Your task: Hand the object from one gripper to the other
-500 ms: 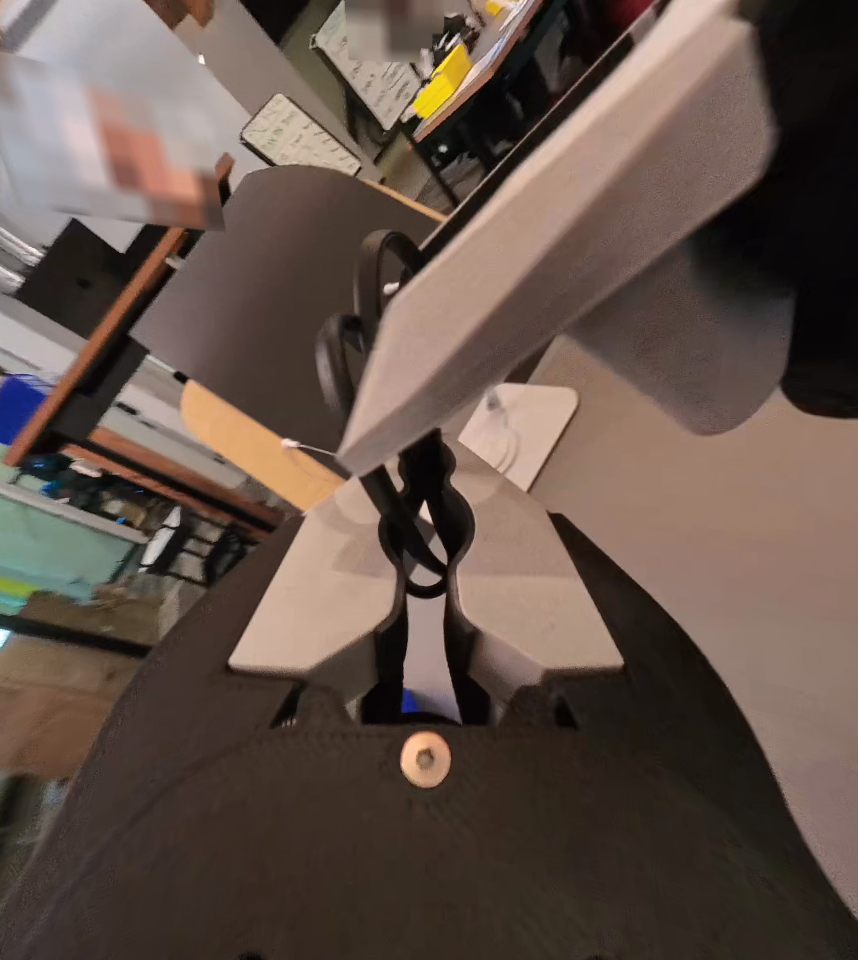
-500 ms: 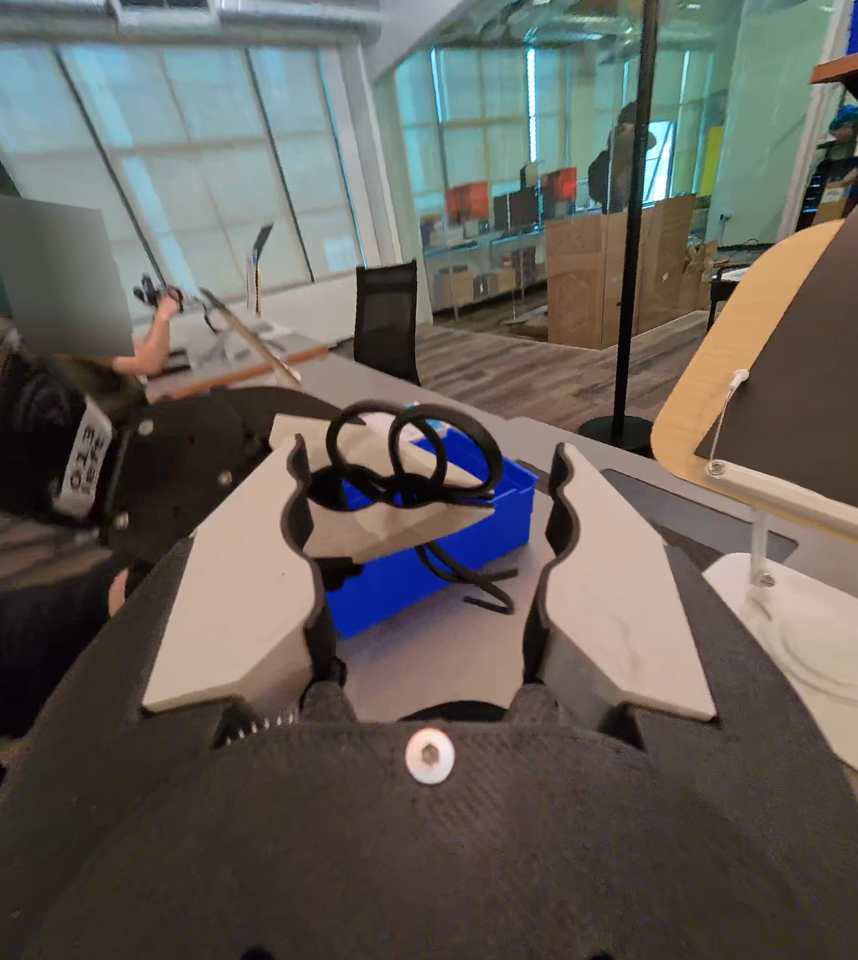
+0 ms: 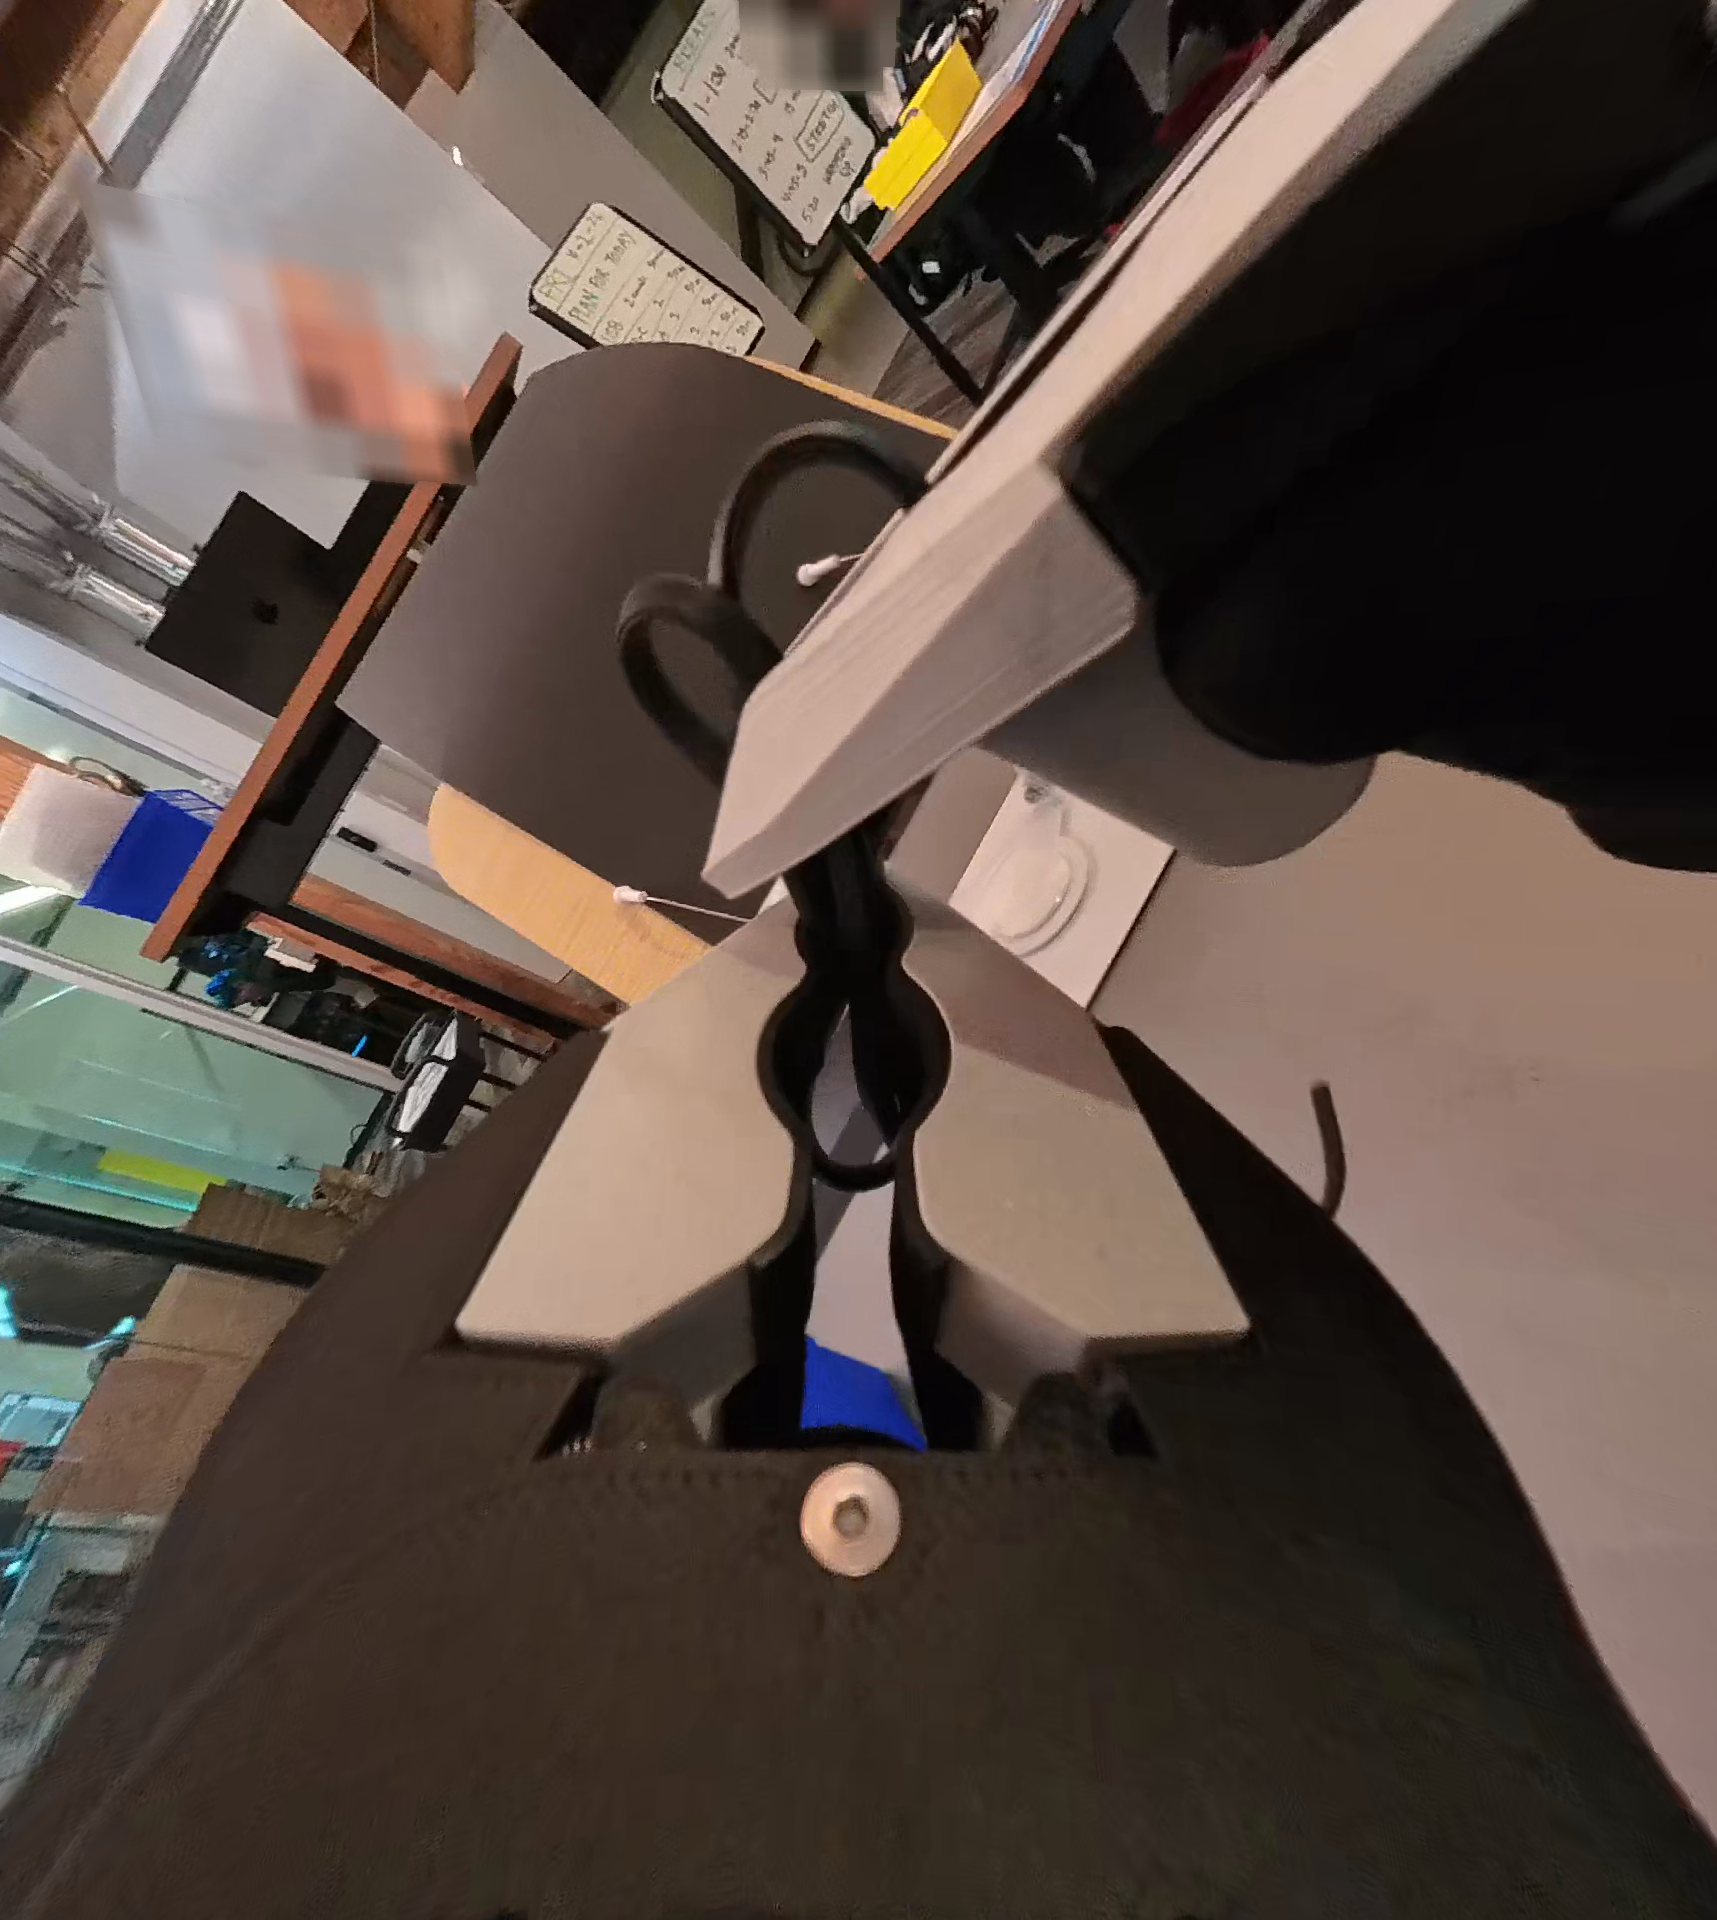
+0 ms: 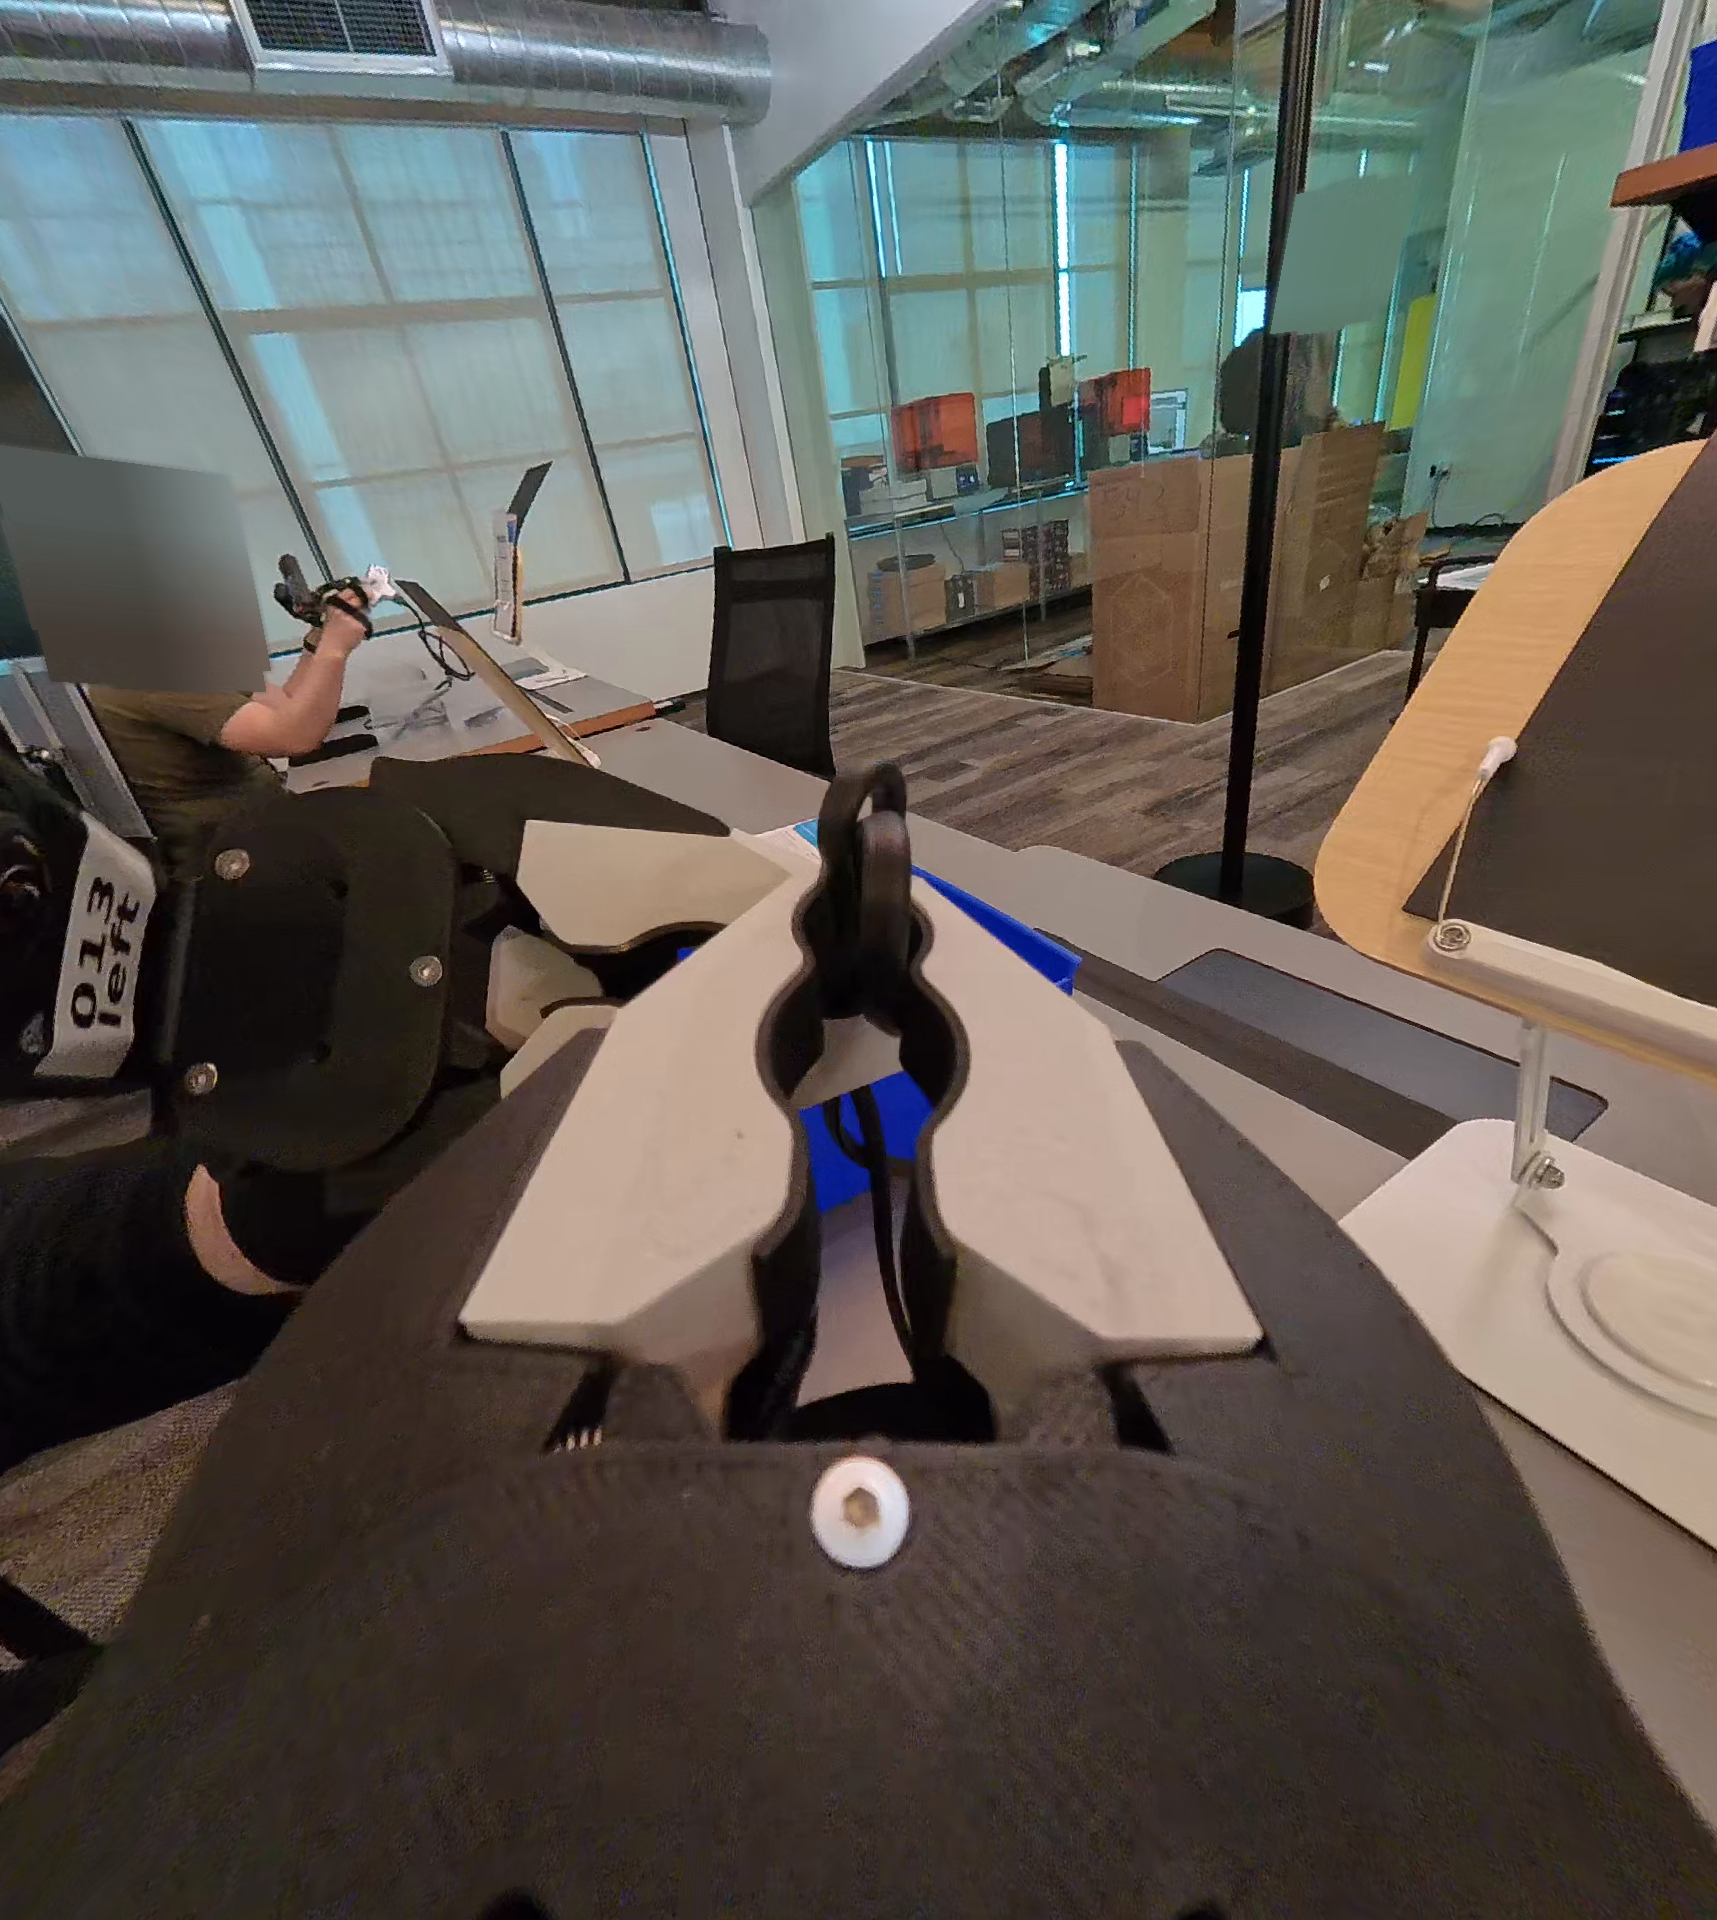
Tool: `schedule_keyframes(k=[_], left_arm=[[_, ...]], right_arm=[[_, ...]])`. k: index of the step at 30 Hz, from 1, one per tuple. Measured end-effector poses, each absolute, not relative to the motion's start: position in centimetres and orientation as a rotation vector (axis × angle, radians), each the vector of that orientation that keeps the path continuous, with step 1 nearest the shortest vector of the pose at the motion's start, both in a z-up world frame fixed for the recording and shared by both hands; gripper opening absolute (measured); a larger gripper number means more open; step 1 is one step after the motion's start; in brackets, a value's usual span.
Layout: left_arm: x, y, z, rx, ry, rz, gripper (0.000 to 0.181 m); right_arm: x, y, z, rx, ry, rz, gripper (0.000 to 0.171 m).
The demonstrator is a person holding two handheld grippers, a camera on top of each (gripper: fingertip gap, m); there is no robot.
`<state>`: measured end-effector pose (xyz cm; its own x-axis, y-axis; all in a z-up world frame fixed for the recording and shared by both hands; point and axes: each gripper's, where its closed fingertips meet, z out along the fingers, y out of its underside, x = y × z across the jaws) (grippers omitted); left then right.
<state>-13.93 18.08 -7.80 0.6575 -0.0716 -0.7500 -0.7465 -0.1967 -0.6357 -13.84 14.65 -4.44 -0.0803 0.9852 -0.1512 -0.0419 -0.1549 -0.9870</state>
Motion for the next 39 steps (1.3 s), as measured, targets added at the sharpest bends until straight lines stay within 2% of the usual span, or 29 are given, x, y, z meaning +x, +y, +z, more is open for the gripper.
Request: schedule_keyframes(k=[4, 9, 12, 15, 20, 21, 23, 29, 30, 33, 39], left_arm=[[-13.0, 17.9, -7.7, -1.673, 0.705, 0.584, 0.007], [-10.9, 16.6, -8.6, -1.786, 0.780, 0.110, 0.052], [-10.0, 15.4, -8.1, -1.792, 0.788, -0.162, 0.065], [-7.9, 13.1, -7.9, -1.776, 0.856, -0.502, 0.058], [-5.0, 10.0, -8.7, -1.745, 0.993, -0.823, 0.049], [-4.6, 9.6, -8.6, -1.725, 1.011, -0.866, 0.041], [-4.5, 9.2, -8.3, -1.706, 1.021, -0.896, 0.023], [-5.0, 9.8, -8.5, -1.728, 1.001, -0.836, 0.009], [-5.3, 10.0, -8.4, -1.730, 0.986, -0.822, 0.009], [-6.6, 11.0, -7.9, -1.735, 0.922, -0.750, 0.008], [-9.2, 12.6, -5.3, -1.676, 0.748, -0.641, 0.008]], right_arm=[[-13.5, 14.7, -4.2, -1.217, -1.183, 1.409, 0.005], [-12.2, 14.6, -3.3, -1.124, -1.263, 1.436, 0.005], [-11.1, 13.2, -3.5, -1.045, -1.429, 1.458, 0.004], [-9.6, 10.7, -3.3, -0.902, -1.562, 1.538, 0.006], [-8.7, 8.5, -4.3, -0.824, -1.709, 1.574, 0.005], [-8.6, 8.0, -4.6, -0.810, -1.740, 1.587, 0.005], [-8.4, 7.5, -5.1, -0.798, -1.777, 1.596, 0.005], [-8.8, 7.4, -4.9, -0.800, -1.756, 1.601, 0.005], [-9.1, 7.7, -4.8, -0.818, -1.730, 1.588, 0.007], [-9.7, 9.5, -4.0, -0.882, -1.625, 1.539, 0.040], [-10.1, 12.6, -6.2, -1.046, -1.646, 1.373, 0.052]])
